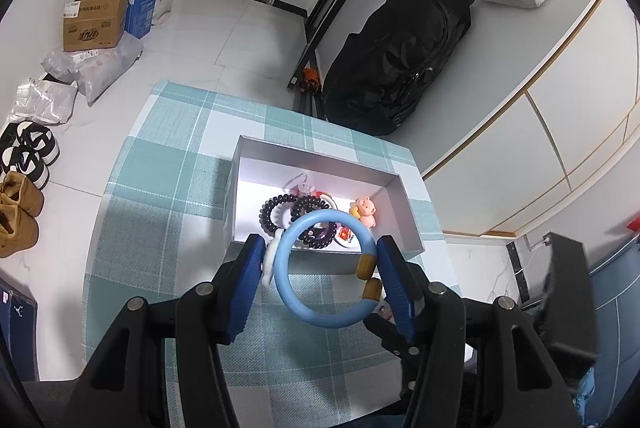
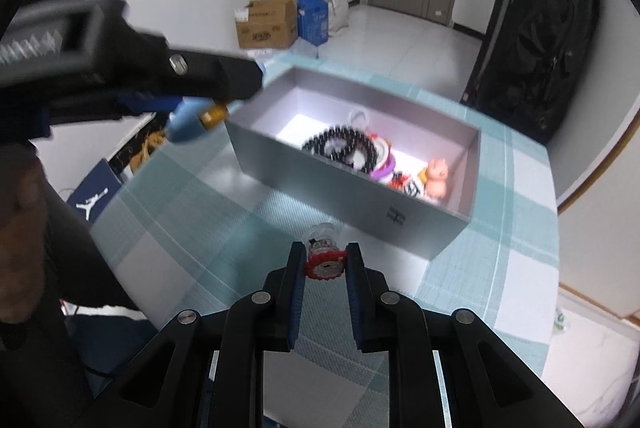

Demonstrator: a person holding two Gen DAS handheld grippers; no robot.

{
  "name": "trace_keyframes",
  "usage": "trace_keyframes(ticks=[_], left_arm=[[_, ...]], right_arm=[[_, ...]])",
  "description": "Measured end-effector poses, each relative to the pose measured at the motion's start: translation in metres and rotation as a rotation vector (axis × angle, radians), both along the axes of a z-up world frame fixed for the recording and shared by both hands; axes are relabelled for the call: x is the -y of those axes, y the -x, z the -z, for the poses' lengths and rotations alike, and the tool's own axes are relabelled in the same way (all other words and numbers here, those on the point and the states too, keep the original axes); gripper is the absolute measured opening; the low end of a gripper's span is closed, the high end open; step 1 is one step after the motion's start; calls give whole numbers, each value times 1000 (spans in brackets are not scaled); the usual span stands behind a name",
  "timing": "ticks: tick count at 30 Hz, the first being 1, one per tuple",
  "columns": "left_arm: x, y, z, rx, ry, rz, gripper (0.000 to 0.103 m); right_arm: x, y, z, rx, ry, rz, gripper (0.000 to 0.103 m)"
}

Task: Organize jewelry
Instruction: 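Carry the blue ring and red charm into the box with both grippers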

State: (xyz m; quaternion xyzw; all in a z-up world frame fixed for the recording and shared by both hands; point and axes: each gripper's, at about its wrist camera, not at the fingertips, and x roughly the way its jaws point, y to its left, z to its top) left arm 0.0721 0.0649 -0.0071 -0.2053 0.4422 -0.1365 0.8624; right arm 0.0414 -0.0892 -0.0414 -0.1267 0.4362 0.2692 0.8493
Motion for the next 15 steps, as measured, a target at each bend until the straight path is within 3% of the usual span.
trace_keyframes(ticks=[6,15], left_arm=[[2,-7,-3,6,3,-4,52],[9,-21,-2,-2,4,3,52]], right_arm=[[12,-3,-23,14,-113,23,18],[41,-35,-34,-61,-297,93,18]])
